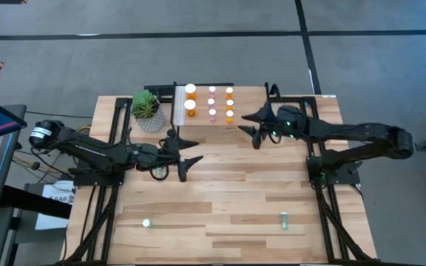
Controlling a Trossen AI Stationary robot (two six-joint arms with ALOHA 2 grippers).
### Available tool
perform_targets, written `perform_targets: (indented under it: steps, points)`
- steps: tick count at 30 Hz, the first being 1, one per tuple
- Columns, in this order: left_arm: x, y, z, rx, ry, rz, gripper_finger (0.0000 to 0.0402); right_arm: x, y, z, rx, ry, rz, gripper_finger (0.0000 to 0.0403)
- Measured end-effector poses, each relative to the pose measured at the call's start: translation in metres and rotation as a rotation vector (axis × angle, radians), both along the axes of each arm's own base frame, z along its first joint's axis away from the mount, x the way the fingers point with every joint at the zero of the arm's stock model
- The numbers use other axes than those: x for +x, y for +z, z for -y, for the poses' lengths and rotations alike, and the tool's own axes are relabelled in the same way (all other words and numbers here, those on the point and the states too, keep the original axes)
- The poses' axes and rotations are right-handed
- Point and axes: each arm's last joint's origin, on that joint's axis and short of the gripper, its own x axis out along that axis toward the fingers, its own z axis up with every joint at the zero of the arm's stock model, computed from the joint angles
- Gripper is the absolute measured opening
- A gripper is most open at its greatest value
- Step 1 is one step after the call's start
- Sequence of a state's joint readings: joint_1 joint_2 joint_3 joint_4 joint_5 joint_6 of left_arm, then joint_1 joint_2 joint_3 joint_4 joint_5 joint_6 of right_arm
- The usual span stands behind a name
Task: Pick and place medicine bottles onto shelf by color
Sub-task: Put the top left blue pill bottle on the shelf
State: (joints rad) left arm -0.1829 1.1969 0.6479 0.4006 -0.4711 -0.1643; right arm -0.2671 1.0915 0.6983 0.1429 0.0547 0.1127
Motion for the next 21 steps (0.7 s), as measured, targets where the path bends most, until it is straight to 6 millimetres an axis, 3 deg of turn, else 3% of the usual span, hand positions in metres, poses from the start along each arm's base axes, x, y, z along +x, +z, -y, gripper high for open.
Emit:
perform_targets:
  steps: [8, 13, 21]
  points:
    - [0.003, 0.032, 0.022, -0.034, -0.050, -0.142, 0.0245, -0.012, 0.004, -0.076, 0.065, 0.147, -0.033, 0.0230]
    - [-0.001, 0.034, 0.037, -0.041, -0.086, -0.135, 0.0245, -0.024, -0.002, -0.128, 0.062, 0.213, -0.017, 0.0230]
    - [-0.006, 0.038, 0.054, -0.129, -0.135, -0.076, 0.0245, -0.059, -0.024, -0.195, 0.095, 0.287, 0.167, 0.0230]
